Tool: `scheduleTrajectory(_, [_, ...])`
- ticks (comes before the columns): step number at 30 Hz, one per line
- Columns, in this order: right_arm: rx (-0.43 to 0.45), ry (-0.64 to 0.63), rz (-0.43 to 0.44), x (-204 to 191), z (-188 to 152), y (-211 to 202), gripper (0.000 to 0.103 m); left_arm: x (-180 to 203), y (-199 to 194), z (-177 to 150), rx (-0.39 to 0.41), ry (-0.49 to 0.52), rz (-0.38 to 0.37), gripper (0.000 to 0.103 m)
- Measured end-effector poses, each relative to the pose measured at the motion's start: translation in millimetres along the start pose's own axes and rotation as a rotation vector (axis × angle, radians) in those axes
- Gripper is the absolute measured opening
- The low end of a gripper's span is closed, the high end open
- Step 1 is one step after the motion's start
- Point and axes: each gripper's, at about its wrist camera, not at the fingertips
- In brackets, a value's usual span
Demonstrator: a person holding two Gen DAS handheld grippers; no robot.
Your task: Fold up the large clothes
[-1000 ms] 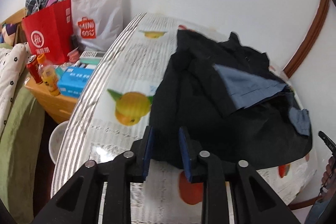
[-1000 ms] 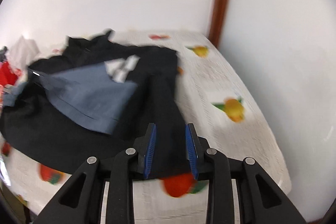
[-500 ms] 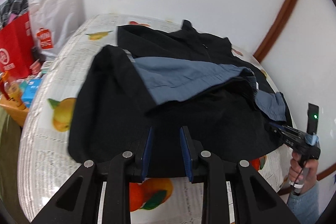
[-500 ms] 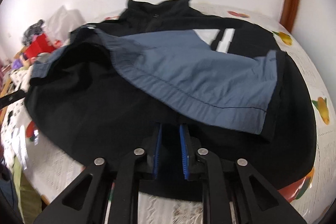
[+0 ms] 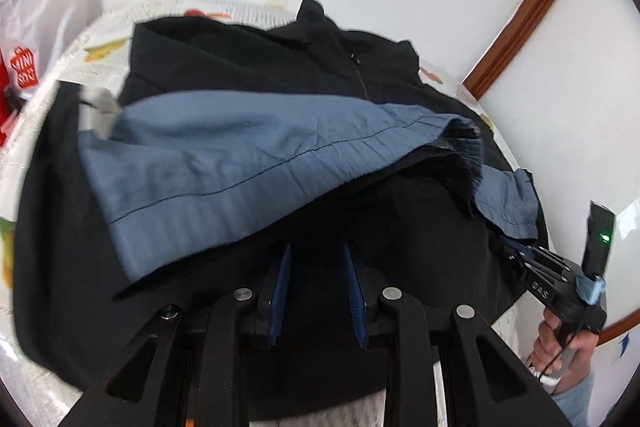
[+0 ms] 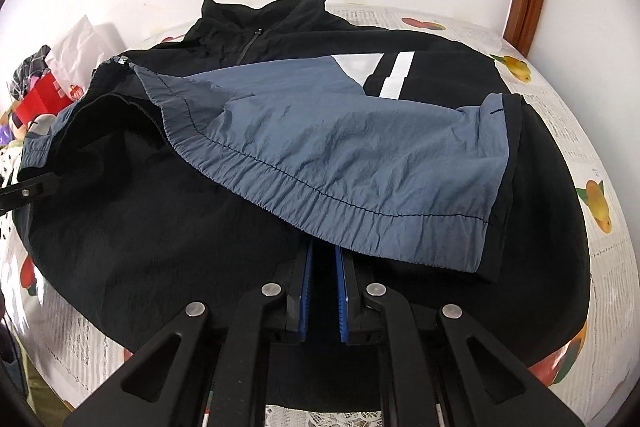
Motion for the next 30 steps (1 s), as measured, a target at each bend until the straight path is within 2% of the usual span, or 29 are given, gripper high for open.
scheduleTrajectory(2, [-0.003,0.004,0.000,-1,2,1,0.009,0,12,5,-0.016,-0.018,0.003,0.025])
scheduleTrajectory(4, [0.000,0.007,-0.002,0,6,3,0.009,-1,14,8,0.006,-0.027,0.034,0.025])
scheduleTrajectory(7, [0.017,0.026,-0.015,2,16,2,0.009,-3,7,12,0.045,-0.029,0.089,0.025])
scheduleTrajectory(15, [0.081,0.057,-0.065,13,55,-6,0.010,-9,-12,27,0.111,-0.024,0.168,0.025])
scheduleTrajectory(21, [0.107,0.043,-0.078,19,88,-5,0.013,-14,-17,51,0.156,-0.036,0.224,0.025])
scheduleTrajectory(30, [0.136,0.050,-0.082,41,134,5,0.017,-35,-8,94,0.155,-0.068,0.270,0.025])
Point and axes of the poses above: each gripper's, at about its wrist camera, not at the fingertips, and y roughly the way its jaws point, x to its right, z to its top, and after that the axes turned 13 degrees about -x, right-handed
